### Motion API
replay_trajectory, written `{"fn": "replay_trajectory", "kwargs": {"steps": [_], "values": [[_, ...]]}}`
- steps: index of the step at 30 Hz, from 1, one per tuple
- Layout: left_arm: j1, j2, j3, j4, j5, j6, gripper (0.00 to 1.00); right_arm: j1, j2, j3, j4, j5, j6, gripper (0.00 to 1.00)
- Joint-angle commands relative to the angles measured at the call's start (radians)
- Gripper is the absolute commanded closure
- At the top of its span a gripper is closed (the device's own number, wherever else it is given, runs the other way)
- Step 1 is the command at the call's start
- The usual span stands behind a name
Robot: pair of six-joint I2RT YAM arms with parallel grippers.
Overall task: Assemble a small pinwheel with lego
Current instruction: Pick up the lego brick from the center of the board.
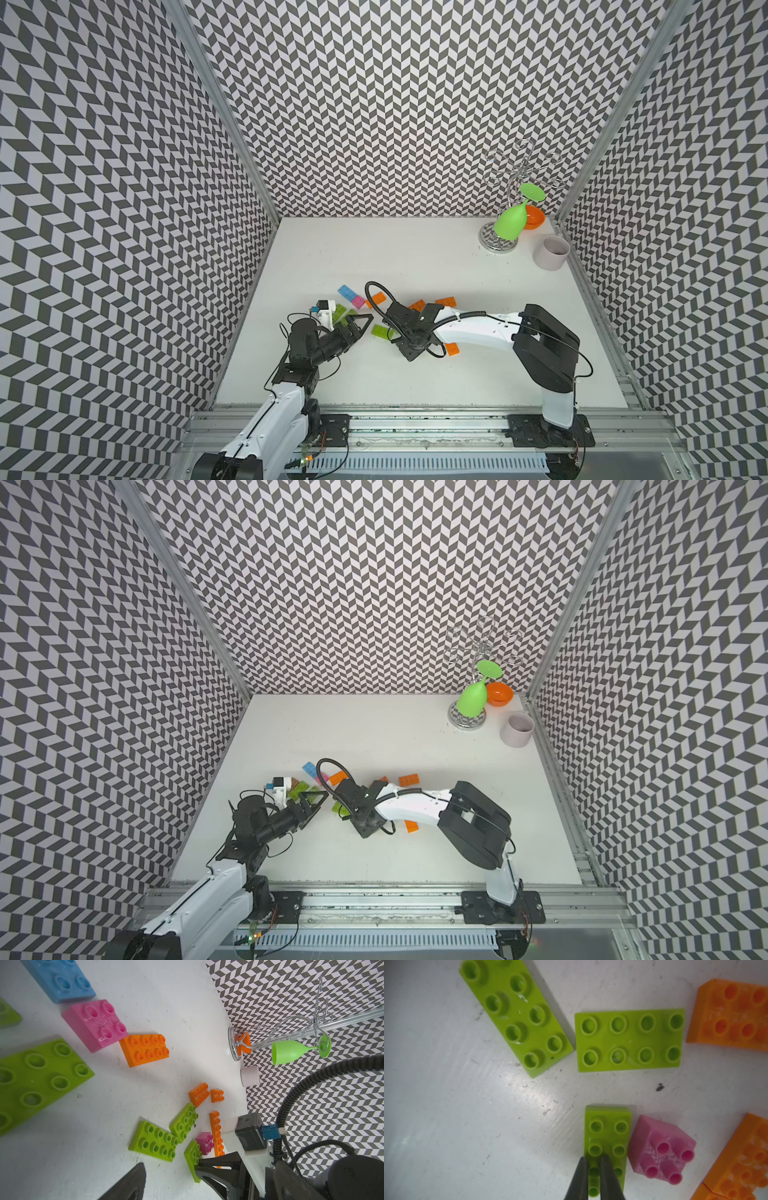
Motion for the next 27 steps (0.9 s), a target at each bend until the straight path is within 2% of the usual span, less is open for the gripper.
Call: {"fn": "replay_trajectory", "kwargs": {"steps": [1,12,17,20,27], "values": [[0.008,-0.017,-0.003,-0.023,0.006,0.029,0.05,0.011,0.039,-0.019,-0.031,-0.035,0.016,0.88],[0.013,-0.081,0.054,-0.158,-0.051,0.094,0.05,0.02,-0.105,0.025,0.011,-0.124,0.033,0.88],[-0.012,-0.072,0.121,-0.208,-0.106,0.157,0.05,-0.008,-0.199,-0.006,-0.012,-0.077,0.061,0.88],[-0.105,-0.008,0.179,-0.213,-0.192,0.178,0.05,-0.073,-0.26,-0.072,-0.027,-0.049,0.059,0.88],[-0.466,0.246,0.328,-0.146,-0.42,0.191,0.04,-0.249,-0.342,-0.207,-0.028,-0.05,0.002,0.88]]}}
